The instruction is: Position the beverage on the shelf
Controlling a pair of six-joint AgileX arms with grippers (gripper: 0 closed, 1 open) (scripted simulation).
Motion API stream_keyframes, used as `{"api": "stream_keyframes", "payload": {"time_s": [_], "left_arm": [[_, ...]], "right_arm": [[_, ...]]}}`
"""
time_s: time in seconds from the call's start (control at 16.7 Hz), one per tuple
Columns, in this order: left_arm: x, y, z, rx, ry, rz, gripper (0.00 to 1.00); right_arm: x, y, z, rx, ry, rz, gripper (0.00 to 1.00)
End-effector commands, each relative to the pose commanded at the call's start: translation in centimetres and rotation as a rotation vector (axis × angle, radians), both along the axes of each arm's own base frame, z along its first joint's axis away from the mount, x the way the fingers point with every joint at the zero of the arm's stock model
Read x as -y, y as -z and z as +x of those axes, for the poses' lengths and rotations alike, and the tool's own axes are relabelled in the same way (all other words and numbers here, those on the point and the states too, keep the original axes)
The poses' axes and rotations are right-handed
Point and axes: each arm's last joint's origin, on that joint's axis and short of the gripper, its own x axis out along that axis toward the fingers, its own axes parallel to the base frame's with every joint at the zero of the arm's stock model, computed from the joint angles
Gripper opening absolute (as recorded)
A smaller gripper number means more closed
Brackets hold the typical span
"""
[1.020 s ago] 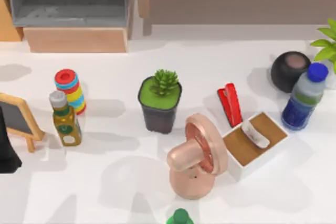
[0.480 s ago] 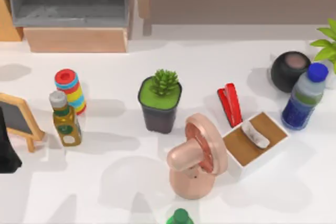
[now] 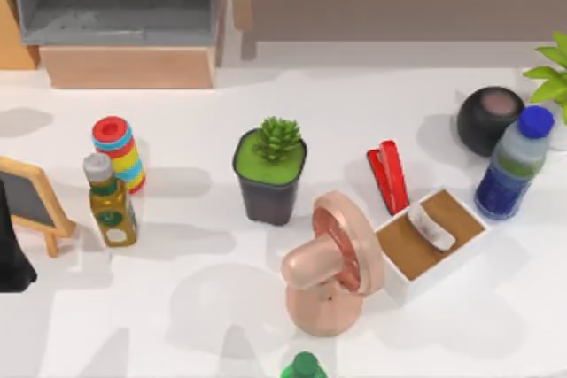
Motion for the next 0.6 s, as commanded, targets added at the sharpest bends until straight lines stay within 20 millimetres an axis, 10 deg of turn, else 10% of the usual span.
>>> {"api": "stream_keyframes", "payload": {"time_s": [0.6], "left_arm": [[0.0, 0.0, 0.0, 0.0, 0.0, 0.0, 1.0]], "right_arm": [[0.0, 0.0, 0.0, 0.0, 0.0, 0.0, 0.02]]}}
